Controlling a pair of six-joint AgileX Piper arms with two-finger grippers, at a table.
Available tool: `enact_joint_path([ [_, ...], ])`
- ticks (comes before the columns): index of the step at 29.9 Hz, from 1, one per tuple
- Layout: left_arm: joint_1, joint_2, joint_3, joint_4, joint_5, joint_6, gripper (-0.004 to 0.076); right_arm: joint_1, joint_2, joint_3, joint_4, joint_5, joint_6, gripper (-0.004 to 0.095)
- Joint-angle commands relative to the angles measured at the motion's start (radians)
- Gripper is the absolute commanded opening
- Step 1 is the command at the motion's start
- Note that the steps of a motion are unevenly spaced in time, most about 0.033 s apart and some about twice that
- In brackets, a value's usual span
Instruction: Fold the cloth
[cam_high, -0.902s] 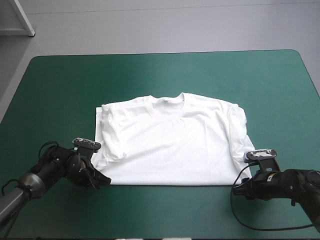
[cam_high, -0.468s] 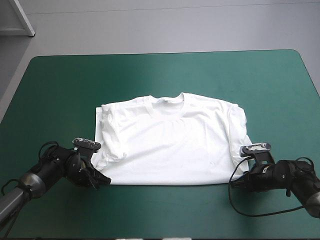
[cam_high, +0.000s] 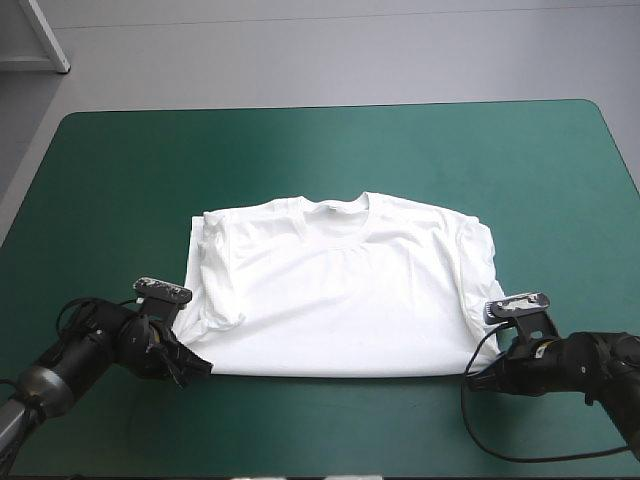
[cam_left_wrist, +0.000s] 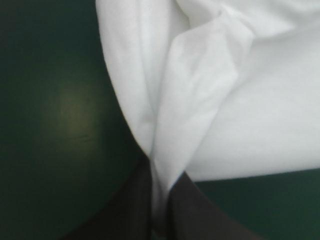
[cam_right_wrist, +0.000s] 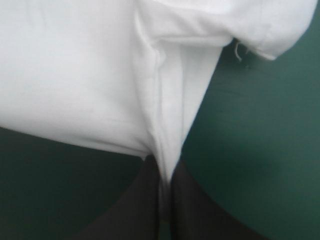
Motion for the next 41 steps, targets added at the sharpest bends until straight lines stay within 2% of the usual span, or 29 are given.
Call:
enact_joint_path([
  [1,-0.001,-0.069,-0.018,0.019,0.085,-0.003,0.0019,-0.001,-0.099,-0.051,-0.02,0.073,0.011,-0.0017],
  [9,-0.001,-0.257,-0.02,0.024,0.251,-0.003,0.0019,-0.001,-0.264,-0.095,-0.02,0.192,0.037,-0.0017],
  [13,-0.001,-0.32,-0.054,0.045,0.244,-0.003,0.0019,-0.001,-0.271,-0.119,-0.02,0.188,0.044,-0.0018],
  [17,-0.001,-0.313,-0.13,0.057,0.202,-0.003,0.0019,-0.001,-0.251,-0.162,-0.033,0.134,0.037,-0.0017],
  [26,-0.001,-0.06,-0.293,0.15,0.058,-0.02,0.0019,-0.001,-0.048,-0.315,-0.057,0.015,0.014,-0.0018],
  [29,-0.001,0.041,-0.338,0.222,0.008,-0.078,0.0019,-0.001,0.038,-0.373,-0.062,-0.04,-0.009,-0.0018],
  [41,-0.001,0.327,-0.56,0.404,-0.058,-0.158,0.0019,-0.001,0.391,-0.571,-0.062,-0.119,-0.06,-0.0018],
])
